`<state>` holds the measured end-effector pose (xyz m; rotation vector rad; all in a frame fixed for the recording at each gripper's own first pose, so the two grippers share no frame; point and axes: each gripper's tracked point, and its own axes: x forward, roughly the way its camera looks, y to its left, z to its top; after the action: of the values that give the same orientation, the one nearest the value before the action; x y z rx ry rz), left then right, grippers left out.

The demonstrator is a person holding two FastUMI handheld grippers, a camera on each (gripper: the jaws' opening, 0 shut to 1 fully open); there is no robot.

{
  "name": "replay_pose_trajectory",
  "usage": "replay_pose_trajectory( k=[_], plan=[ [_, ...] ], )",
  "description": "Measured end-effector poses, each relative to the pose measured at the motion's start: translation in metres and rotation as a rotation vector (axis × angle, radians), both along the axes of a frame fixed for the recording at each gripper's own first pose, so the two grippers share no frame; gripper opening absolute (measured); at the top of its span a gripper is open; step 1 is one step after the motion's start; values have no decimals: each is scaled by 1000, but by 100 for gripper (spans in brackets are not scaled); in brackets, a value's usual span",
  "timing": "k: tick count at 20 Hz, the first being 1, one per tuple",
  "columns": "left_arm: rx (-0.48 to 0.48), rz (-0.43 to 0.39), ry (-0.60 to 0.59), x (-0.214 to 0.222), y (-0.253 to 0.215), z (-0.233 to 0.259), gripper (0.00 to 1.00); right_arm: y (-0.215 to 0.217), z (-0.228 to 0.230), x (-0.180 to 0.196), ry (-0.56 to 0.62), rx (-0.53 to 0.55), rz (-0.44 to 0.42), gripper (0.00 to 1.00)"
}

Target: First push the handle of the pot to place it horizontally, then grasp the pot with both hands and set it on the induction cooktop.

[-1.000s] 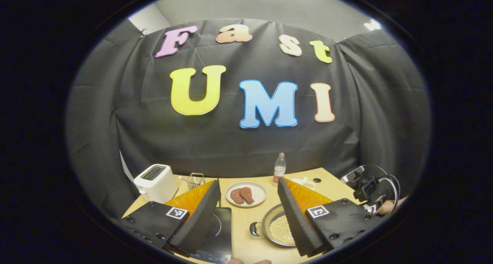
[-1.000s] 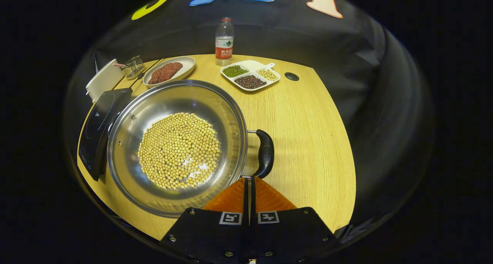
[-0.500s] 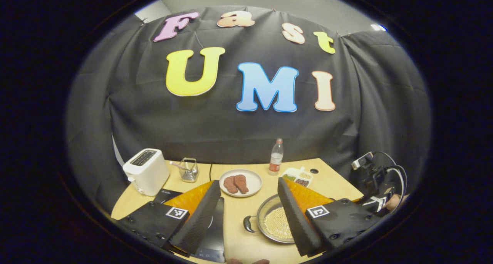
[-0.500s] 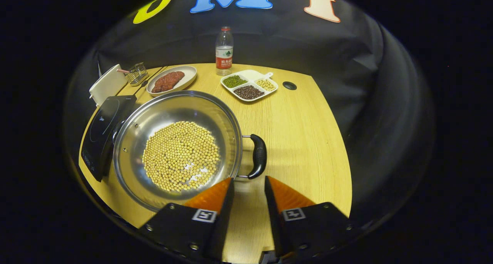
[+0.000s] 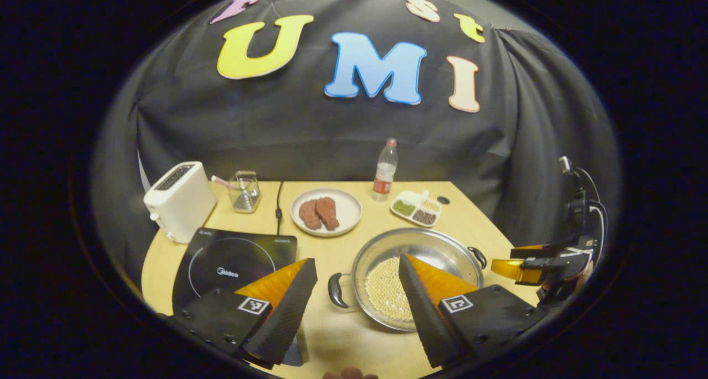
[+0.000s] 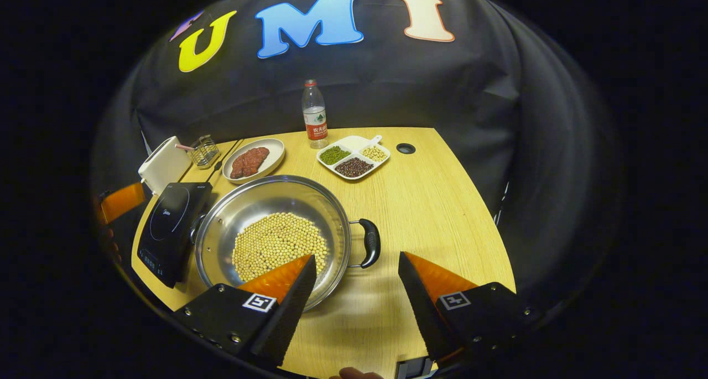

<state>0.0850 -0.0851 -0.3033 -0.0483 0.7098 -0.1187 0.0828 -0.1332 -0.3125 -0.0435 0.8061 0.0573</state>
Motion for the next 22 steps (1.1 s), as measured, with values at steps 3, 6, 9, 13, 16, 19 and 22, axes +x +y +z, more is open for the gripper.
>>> replay_pose_trajectory(
  k=[3, 6, 9, 13, 16, 19, 22],
  plan=[
    [6, 18, 70, 7, 2, -37, 97, -1, -10, 8, 15, 8, 1, 92],
    [27, 22, 119, 12, 6, -67, 97, -1, -23, 19, 35, 13, 8, 92],
    [45, 34, 166, 19, 10, -96, 98, -1, -36, 31, 59, 21, 13, 92],
    [57, 43, 210, 27, 13, -126, 97, -3, -55, 41, 92, 31, 13, 94],
    [74, 46, 231, 32, 15, -142, 99, -5, -67, 51, 108, 33, 13, 94],
    [79, 52, 255, 33, 16, -153, 97, -5, -81, 56, 136, 40, 12, 88],
    [86, 59, 271, 35, 18, -158, 92, 2, -88, 59, 163, 69, 28, 70]
  ],
)
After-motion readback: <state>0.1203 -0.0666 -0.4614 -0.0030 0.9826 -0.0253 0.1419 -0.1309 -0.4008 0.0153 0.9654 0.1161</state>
